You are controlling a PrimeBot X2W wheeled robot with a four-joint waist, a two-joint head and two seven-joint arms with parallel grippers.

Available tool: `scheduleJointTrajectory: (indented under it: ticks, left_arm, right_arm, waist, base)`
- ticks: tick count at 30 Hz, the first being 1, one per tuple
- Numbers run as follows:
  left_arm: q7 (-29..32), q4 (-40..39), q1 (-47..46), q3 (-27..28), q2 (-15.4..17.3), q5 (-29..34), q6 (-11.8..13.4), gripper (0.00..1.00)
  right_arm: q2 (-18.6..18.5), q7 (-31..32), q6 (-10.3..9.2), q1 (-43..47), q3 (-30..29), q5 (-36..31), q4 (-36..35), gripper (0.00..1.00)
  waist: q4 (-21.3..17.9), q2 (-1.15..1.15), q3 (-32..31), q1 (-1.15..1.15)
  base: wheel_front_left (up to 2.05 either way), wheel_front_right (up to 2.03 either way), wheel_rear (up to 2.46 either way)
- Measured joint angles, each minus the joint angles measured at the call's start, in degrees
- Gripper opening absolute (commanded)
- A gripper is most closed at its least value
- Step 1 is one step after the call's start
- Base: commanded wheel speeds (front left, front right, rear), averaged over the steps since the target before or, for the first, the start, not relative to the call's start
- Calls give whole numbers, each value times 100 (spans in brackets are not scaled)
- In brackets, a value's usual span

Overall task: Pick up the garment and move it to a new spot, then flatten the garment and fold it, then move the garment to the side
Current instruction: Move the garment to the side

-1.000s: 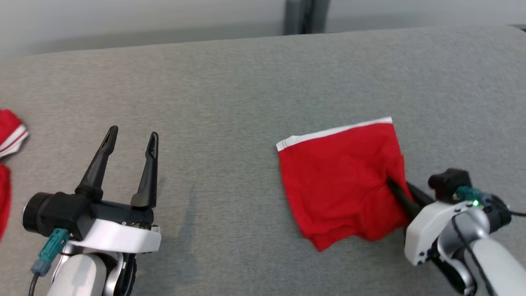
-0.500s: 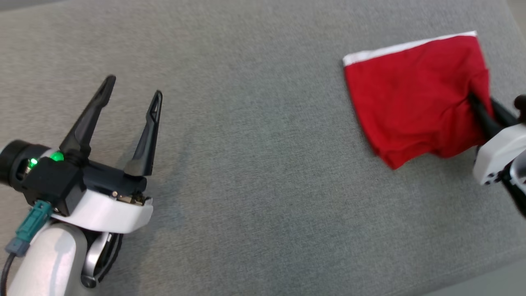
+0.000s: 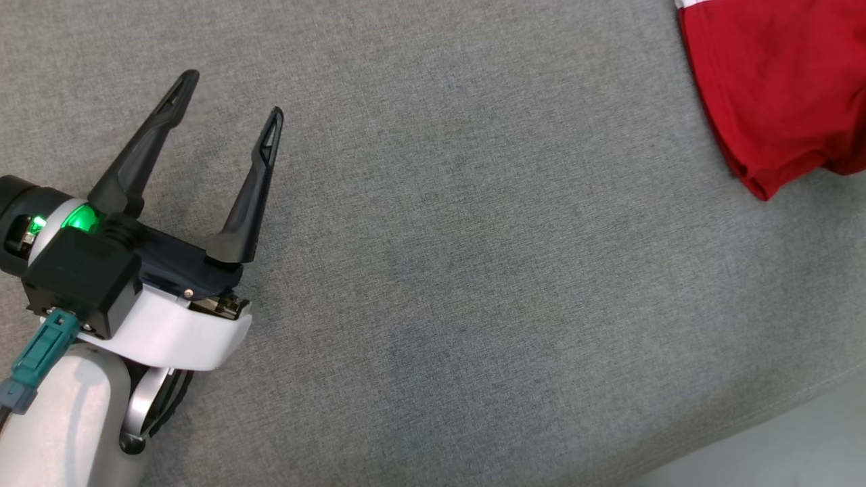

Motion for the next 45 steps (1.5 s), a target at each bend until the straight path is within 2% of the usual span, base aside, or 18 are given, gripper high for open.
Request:
scheduleJointTrajectory:
  ticks: [1,2,3,8,11,18,23,28,32,38,45]
  left_arm:
    - [12,-20,-14,1,13,1,0,100]
    - [20,-30,-25,5,27,2,1,100]
    - [25,-36,-25,8,37,8,5,100]
    - [-14,7,-21,11,34,-2,34,100]
    - [-118,134,65,10,-30,-45,90,100]
    - [-353,456,354,45,-183,-178,249,100]
    - [-613,699,569,111,-359,-369,343,100]
    - [-826,959,765,141,-467,-475,415,100]
    - [-969,1124,925,166,-555,-538,469,100]
    - [-1126,1376,1180,257,-645,-679,552,100]
    - [-1196,1600,1509,287,-697,-721,649,100]
  right_arm:
    - [27,-51,0,-93,-22,-76,140,33]
    - [75,-162,1,-165,-94,-112,265,62]
    - [122,-235,1,-239,-181,-151,404,100]
    - [387,-557,1,-348,-680,-325,937,100]
    - [644,-672,0,-213,-1202,-370,916,100]
    - [1271,-705,0,765,-2195,-468,-703,100]
    - [1833,-713,0,1572,-2493,-614,-1844,100]
    - [2247,-689,0,2285,-2484,-711,-2735,100]
    - [2471,-425,0,2752,-2340,-715,-3418,100]
    - [2688,-37,0,3433,-2115,-706,-4173,100]
    - [2767,341,0,3983,-1958,-690,-4597,100]
  waist:
    - [1,0,35,0]
    - [2,0,61,0]
    - [4,0,76,0]
    - [14,0,-10,0]
    - [27,0,-195,0]
    - [88,0,-708,0]
    - [247,0,-1101,0]
    - [535,0,-1461,0]
    - [831,0,-1707,0]
    - [1272,0,-2060,0]
    - [1643,0,-2530,0]
  base:
    - [0,0,0]
    - [0,0,0]
    - [0,0,0]
    - [0,0,0]
    - [0,0,0]
    - [0,0,0]
    - [0,0,0]
    - [0,0,0]
    - [0,0,0]
    - [0,0,0]
    - [0,0,0]
